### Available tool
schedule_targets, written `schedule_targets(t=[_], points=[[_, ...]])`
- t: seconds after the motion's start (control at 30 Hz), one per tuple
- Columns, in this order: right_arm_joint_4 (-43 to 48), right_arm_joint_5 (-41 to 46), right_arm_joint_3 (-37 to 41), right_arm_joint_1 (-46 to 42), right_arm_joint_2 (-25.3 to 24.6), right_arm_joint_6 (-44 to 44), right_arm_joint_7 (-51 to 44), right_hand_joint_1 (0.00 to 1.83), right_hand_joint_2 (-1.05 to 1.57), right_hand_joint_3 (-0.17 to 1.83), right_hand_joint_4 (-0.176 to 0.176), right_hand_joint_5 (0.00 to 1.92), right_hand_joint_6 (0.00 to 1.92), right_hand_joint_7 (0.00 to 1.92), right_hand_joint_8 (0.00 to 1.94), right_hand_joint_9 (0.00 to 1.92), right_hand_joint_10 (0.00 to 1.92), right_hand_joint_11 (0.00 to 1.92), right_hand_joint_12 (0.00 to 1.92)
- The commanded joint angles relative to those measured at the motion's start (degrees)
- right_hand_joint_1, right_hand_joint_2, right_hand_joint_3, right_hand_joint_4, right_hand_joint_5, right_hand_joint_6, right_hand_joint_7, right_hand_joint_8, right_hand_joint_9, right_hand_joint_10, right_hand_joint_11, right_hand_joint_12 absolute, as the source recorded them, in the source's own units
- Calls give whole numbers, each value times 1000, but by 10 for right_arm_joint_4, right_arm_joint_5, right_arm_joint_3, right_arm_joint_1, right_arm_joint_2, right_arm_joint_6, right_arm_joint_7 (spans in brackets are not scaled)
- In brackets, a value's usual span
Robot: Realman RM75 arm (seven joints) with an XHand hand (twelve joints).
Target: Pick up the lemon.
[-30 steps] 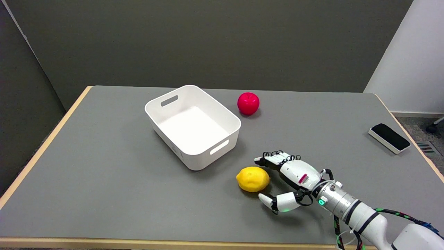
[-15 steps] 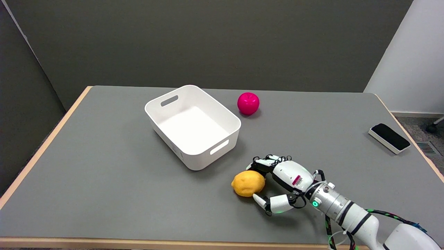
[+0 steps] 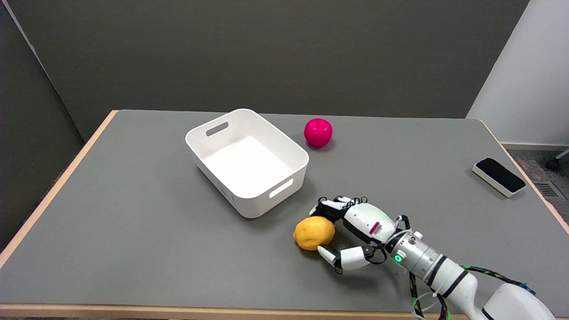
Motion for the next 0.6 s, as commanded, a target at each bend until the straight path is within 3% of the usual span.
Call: schedule_targets(t=[0.03,0.07,0.1,0.13,0.33,0.53,0.6], points=[[-24,0,-6,49,-21,-9,11,976,1221,311,-160,551,1658,469,1457,585,1291,364,1629],[-24,0,-7,54,-22,-8,11,991,1227,298,-129,546,1647,501,1531,597,1302,380,1626],[-24,0,-7,59,-23,-8,11,1027,1251,250,-60,532,1619,562,1651,615,1307,390,1599],[-23,0,-6,65,-25,-8,11,1056,1264,222,-17,523,1596,605,1739,629,1326,400,1594],[13,0,4,101,-26,9,7,1105,1185,361,-98,555,1515,628,1823,651,1580,356,1807],[85,0,26,146,-9,45,-17,1137,1192,326,-146,552,1488,657,1819,685,1613,372,1855],[112,0,33,162,-4,61,-40,1147,1141,426,-166,543,1508,690,1810,686,1626,360,1858]])
